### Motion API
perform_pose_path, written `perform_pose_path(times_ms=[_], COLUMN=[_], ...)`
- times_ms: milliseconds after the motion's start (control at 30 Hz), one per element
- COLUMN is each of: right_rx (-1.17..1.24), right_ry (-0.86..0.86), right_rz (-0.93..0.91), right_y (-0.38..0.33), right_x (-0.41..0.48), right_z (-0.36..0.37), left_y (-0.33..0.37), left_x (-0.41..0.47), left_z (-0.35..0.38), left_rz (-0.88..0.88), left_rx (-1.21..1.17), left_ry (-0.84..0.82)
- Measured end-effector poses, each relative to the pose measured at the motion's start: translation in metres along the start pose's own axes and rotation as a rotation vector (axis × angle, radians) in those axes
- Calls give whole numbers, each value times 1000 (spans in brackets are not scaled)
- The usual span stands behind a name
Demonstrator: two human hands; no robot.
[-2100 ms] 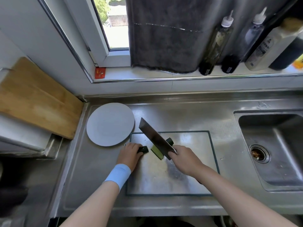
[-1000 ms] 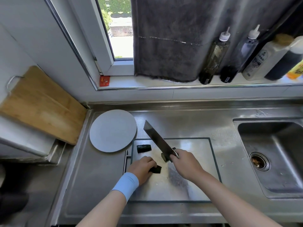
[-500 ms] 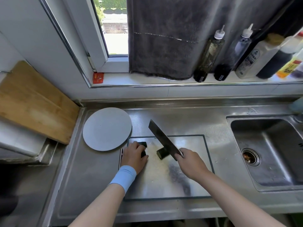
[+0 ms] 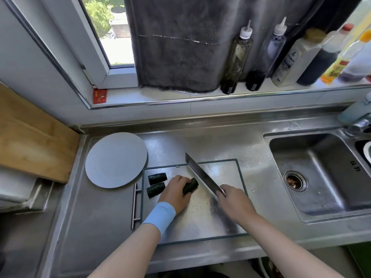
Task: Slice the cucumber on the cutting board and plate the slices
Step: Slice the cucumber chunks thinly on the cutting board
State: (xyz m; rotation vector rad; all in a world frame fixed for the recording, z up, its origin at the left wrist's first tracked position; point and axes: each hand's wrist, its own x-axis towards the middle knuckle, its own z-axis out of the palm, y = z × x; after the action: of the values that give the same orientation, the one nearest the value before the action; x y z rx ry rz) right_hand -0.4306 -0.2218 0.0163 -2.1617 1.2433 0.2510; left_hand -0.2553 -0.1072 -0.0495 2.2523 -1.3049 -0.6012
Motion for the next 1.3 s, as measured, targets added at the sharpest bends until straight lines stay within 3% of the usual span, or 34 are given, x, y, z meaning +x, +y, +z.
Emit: perform_pose_path(times_ms=[133,267,467,933,1300], right_rx=[23,22,49,24,-11], right_ry=[-40,-60,-77,-109,-119], right_rz=[-29,-43,-52,-91,-95], right_y=[1,3,5,0,-5], right_x=[-1,1,3,4,-1], right_z=[5,8,13,30,32], left_y=[-8,-14,-11,-26,-31], left_x=[-16,-21,-25,-23,-24], left_z=[5,11,24,58,65], left_rz=[93,330,431,506,515], left_rx=[-21,128,180,166,184], left_ry=[0,117,190,377,414])
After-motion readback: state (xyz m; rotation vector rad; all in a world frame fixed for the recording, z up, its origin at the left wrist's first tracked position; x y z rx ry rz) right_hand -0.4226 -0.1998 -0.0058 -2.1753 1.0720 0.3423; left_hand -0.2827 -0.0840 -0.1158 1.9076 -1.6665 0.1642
